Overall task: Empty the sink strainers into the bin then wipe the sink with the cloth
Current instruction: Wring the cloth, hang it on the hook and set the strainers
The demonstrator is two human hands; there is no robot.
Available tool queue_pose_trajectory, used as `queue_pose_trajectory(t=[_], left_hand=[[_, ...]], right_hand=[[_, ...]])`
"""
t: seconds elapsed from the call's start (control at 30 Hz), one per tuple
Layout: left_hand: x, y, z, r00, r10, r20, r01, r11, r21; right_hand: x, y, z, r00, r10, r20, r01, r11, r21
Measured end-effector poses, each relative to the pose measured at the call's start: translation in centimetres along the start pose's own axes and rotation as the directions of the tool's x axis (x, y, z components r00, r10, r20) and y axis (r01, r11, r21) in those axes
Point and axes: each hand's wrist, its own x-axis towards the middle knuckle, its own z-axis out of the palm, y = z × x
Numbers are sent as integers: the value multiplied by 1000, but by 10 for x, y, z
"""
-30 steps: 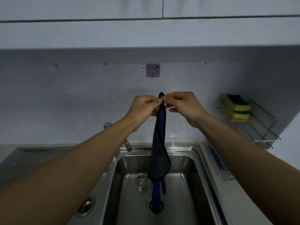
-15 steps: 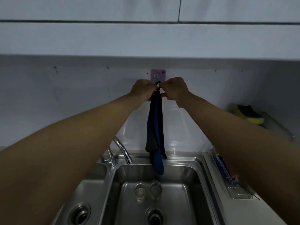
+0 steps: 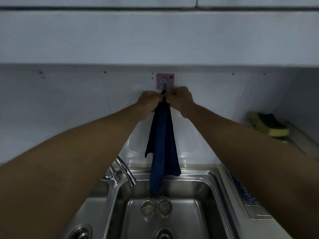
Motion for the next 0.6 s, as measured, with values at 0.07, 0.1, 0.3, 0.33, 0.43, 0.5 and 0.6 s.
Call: queue_pose_trajectory(t=[0.07,0.1,0.3,0.33,0.43,0.5,0.6], left_hand=[[-5,-7,-1,996,31,78,-31,1000,-6],[-8,-10,-3,992,33,123,-32,999,-14],[-22,-39,-15,964,62,257,-132,955,264],[-25,-45,-17,966,77,248,-152,942,299],[-33,-57,-20,969,156,190,-217,905,366],[-37,-63,-21,967,189,170,-246,867,433],[-45,-62,-22,969,158,191,-235,828,510]], right_hand=[[-5,9,-1,997,-38,70,35,999,40],[-7,14,-3,991,-23,130,14,997,73],[-24,45,-10,915,24,402,20,994,-104],[-27,49,-10,918,23,395,25,993,-117],[-34,58,-11,946,-9,324,65,985,-161],[-38,60,-10,963,-56,262,129,955,-269],[-46,61,-9,971,-87,222,161,925,-343]])
